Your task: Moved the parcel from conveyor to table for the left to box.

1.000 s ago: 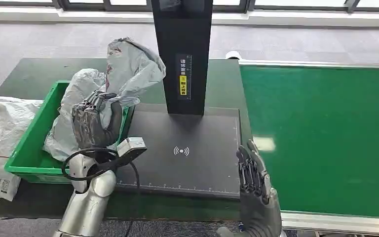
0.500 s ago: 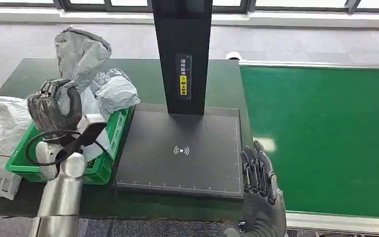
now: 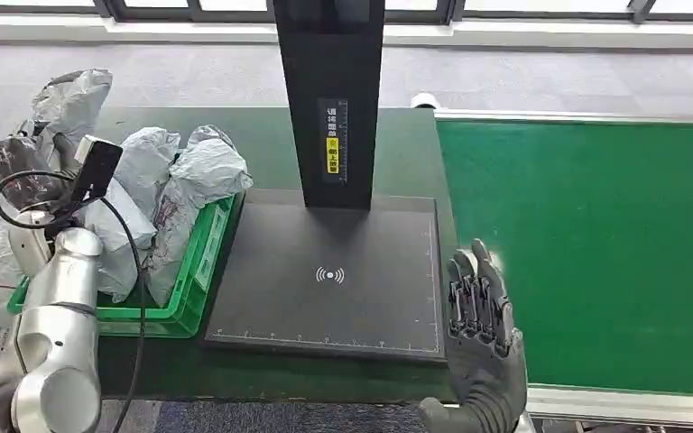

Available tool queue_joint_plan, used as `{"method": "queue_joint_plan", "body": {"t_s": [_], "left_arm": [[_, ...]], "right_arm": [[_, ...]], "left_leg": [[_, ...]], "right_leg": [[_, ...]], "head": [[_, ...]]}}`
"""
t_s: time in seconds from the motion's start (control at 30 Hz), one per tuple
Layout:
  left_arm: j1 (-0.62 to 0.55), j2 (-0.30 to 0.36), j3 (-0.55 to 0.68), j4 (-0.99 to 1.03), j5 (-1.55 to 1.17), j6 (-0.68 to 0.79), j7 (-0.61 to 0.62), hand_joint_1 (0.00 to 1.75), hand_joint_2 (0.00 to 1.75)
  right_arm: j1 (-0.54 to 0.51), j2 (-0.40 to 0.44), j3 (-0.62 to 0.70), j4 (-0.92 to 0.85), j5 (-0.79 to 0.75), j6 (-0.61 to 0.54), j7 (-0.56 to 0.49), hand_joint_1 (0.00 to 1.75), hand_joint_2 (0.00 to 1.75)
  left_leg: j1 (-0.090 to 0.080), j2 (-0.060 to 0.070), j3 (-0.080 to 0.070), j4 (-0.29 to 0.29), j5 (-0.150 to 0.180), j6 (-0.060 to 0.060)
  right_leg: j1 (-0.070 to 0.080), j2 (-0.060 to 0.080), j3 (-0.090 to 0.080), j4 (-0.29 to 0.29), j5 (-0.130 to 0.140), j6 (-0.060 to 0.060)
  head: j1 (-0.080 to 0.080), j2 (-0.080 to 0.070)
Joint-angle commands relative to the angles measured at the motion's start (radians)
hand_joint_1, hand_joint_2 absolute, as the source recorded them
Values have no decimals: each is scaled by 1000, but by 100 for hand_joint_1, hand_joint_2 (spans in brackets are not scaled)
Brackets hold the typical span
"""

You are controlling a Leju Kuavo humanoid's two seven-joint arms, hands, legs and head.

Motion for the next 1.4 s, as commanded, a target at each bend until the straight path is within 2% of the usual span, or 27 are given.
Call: {"method": "queue_joint_plan", "body": {"t_s": [0.03,0.33,0.53,0.67,0.7,1.03,1.07,1.1,1.13,1.23,1.4], "left_arm": [[-96,16,97,193,-6,-1,8,175,175],[-96,16,97,193,-6,-1,8,175,175],[-112,16,80,280,-33,-1,70,175,175],[-94,-6,78,330,15,-11,3,175,175],[-94,-6,78,330,15,-11,3,124,175],[-85,-19,76,328,17,-1,-1,124,175],[-85,-19,76,328,17,-1,-1,14,175],[-82,-21,73,317,43,-15,-26,0,175],[-68,-40,77,288,90,-16,-81,0,0],[-7,-83,38,200,188,-10,-145,0,0],[63,-98,-40,86,278,-47,-157,0,0]], "right_arm": [[-34,-10,21,55,-3,5,2,0,175],[-34,-10,21,55,-3,5,2,0,175],[-2,9,-12,20,30,30,2,0,175],[-17,42,-47,26,56,63,2,0,175],[-17,42,-47,26,56,63,2,0,175],[-22,44,-50,30,57,66,2,0,175],[-22,44,-50,30,57,66,2,0,175],[-25,49,-55,34,60,72,2,0,175],[-29,54,-63,42,63,73,2,0,175],[-33,45,-48,79,55,74,2,0,175],[-21,-11,25,94,10,20,2,0,175]], "left_leg": [[1,0,0,-1,1,0],[0,0,-1,-1,1,0],[1,-1,-1,0,1,0],[0,-1,0,-1,1,0],[0,-1,0,-1,1,0],[1,-1,0,-2,2,1],[0,-1,0,-2,2,1],[0,-1,0,-1,1,0],[0,0,0,0,0,0],[0,-1,0,-2,2,1],[1,0,1,-2,1,1]], "right_leg": [[1,0,0,-1,1,0],[1,0,-1,-1,1,0],[1,-1,0,-1,1,0],[0,-1,0,-1,1,0],[0,-1,0,-1,0,0],[1,-1,0,-2,2,0],[0,-1,0,-2,1,0],[1,-1,0,-2,1,0],[0,0,-1,0,0,0],[1,-1,1,-3,1,0],[1,0,1,-3,1,0]], "head": [[0,0],[0,0],[0,0],[0,0],[0,0],[0,0],[0,0],[0,0],[0,0],[0,0],[0,0]]}}
